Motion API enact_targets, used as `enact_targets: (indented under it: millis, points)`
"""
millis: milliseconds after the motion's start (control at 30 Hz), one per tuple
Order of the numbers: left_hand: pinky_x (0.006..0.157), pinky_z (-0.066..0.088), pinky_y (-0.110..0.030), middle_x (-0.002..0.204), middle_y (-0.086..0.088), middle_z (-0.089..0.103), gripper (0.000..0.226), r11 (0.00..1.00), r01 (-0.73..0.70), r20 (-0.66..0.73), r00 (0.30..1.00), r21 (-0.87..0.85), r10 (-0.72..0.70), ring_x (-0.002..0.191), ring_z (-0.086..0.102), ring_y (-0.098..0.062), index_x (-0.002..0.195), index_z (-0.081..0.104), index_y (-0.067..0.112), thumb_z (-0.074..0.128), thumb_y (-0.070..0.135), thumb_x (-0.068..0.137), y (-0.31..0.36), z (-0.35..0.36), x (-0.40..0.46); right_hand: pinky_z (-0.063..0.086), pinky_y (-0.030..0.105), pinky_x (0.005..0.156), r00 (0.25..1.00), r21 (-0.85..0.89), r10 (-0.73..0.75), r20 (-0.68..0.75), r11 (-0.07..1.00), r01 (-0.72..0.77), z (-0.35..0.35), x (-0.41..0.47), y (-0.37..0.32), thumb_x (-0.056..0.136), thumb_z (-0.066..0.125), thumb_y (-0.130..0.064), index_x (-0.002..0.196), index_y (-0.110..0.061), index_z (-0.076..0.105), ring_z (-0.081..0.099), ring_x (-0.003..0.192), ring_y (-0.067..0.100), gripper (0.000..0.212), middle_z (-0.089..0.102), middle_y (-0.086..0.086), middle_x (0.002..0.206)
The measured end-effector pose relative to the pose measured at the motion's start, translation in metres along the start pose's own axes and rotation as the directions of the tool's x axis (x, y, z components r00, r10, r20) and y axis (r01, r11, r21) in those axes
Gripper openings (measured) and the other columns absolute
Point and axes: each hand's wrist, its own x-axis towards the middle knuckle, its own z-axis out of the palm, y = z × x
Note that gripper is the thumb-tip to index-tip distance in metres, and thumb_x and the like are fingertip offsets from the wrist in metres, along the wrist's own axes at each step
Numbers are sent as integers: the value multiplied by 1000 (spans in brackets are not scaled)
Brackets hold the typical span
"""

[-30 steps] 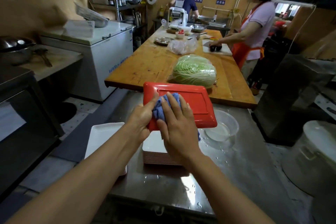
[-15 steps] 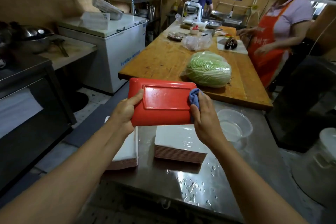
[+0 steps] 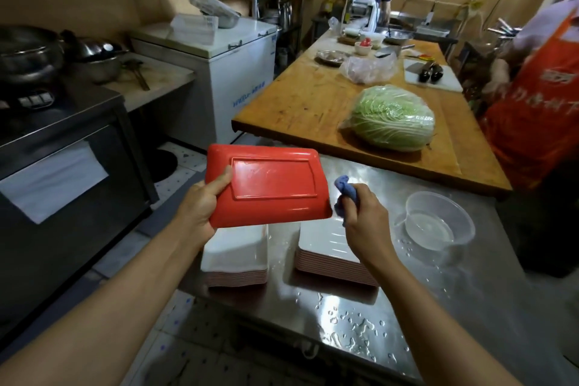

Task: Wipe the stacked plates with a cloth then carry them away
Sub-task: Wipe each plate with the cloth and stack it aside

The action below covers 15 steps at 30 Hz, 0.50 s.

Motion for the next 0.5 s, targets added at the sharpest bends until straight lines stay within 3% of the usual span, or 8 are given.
enact_targets:
  millis: [67, 100, 167, 233, 367, 433, 500]
  points:
    - [56, 56, -29, 81, -7, 70, 12, 977, -144, -52, 987, 157, 154, 65, 70, -17, 96, 62, 11, 62, 20, 88, 3, -10, 3, 46, 33, 67, 998, 85, 53, 20, 995, -54, 7, 2, -9, 93, 45, -10, 94, -15, 57, 59, 71, 24, 12, 64, 7, 80]
    - [57, 56, -27, 77, -6, 69, 9, 919, -224, -52, 966, 323, 254, 63, 68, -16, 91, 63, 11, 64, 20, 87, 3, -15, 5, 46, 30, 63, 997, 114, 73, 37, 991, -76, 12, 2, -13, 93, 45, -11, 95, -15, 57, 58, 67, 21, 12, 65, 8, 79]
    - [62, 51, -26, 71, -5, 66, 9, 674, -369, 58, 898, 640, 436, 63, 62, -16, 79, 64, 15, 68, 19, 85, 4, -24, 12, 43, 24, 54, 993, 128, 87, 78, 987, -97, 22, 1, -20, 94, 45, -12, 95, -14, 56, 56, 60, 17, 11, 64, 9, 80]
    - [53, 43, -23, 60, 2, 59, 14, 407, -465, 219, 826, 786, 520, 54, 53, -9, 72, 63, 18, 72, 22, 82, 0, -32, 17, 42, 25, 52, 990, 124, 91, 111, 987, -105, 31, -2, -24, 96, 45, -13, 98, -14, 56, 55, 59, 16, 11, 64, 10, 83]
    - [54, 34, -26, 66, 5, 52, 18, -36, -544, 486, 716, 838, 501, 61, 52, -18, 76, 68, 11, 74, 28, 80, -13, -47, 25, 48, 37, 64, 986, 112, 100, 133, 987, -115, 41, -7, -27, 96, 45, -12, 101, -12, 56, 57, 63, 22, 12, 65, 12, 85]
    - [59, 46, -33, 73, -3, 61, 16, -194, -578, 599, 677, 793, 428, 70, 59, -26, 81, 71, 9, 74, 24, 79, -20, -53, 27, 49, 38, 65, 985, 112, 111, 135, 986, -126, 42, -8, -27, 96, 45, -12, 101, -13, 56, 57, 63, 21, 12, 65, 12, 85]
    - [53, 52, -37, 74, -8, 66, 11, -303, -595, 666, 637, 745, 388, 70, 63, -30, 77, 73, 9, 78, 18, 74, -26, -56, 26, 49, 39, 66, 984, 107, 117, 133, 986, -131, 43, -8, -26, 96, 45, -12, 102, -13, 56, 57, 63, 21, 13, 65, 11, 84]
